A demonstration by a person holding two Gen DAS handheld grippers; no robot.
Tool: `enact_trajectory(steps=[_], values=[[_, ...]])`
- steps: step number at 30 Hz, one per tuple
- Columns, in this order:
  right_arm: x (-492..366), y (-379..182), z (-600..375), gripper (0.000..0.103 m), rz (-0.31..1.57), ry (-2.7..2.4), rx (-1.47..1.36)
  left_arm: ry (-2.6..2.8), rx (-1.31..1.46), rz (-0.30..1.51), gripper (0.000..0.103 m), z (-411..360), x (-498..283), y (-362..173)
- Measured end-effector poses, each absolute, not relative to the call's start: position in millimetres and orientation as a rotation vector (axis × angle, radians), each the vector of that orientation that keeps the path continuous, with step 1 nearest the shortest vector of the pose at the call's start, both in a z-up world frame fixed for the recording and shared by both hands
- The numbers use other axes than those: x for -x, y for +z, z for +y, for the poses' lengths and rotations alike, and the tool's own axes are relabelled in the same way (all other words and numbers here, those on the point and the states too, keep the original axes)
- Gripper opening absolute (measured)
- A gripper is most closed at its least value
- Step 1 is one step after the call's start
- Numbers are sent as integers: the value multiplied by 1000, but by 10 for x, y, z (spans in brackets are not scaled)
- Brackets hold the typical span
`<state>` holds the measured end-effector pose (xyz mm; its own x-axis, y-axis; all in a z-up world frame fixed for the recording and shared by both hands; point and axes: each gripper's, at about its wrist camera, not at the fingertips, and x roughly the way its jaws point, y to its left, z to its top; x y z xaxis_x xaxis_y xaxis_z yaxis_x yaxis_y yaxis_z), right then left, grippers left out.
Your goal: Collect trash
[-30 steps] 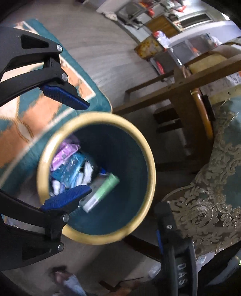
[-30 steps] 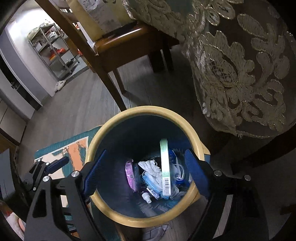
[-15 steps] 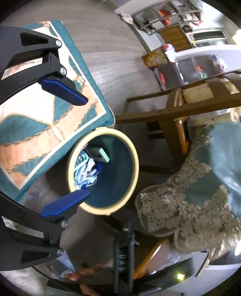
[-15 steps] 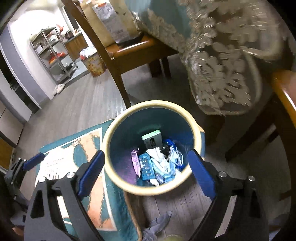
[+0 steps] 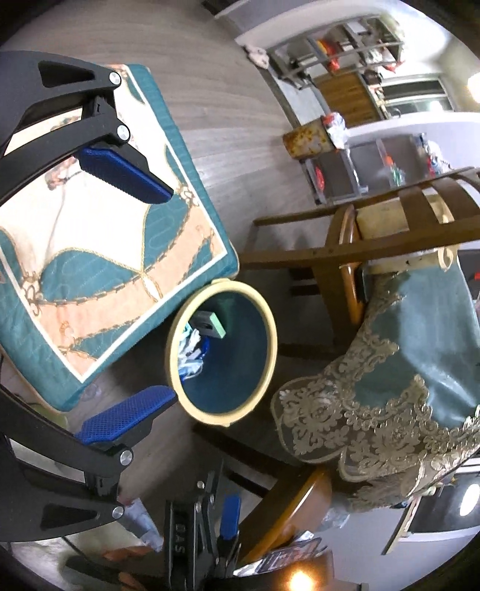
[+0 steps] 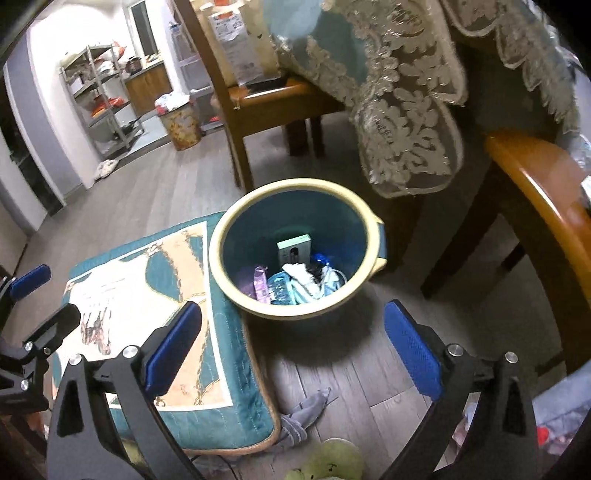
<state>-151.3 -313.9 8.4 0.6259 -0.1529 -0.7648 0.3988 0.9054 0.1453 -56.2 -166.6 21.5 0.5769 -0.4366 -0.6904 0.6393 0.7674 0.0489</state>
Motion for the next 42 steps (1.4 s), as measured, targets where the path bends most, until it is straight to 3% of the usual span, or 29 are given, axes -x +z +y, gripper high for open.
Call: enact_trajectory(steps=[17,42], values=[[1492,-21,-3218,97,848,-438,-344,-652,-205,746,98,-1648,344,158],[1454,-51,-3192,97,860,-459,-302,-614,-258,731,98,-1674,332,117]])
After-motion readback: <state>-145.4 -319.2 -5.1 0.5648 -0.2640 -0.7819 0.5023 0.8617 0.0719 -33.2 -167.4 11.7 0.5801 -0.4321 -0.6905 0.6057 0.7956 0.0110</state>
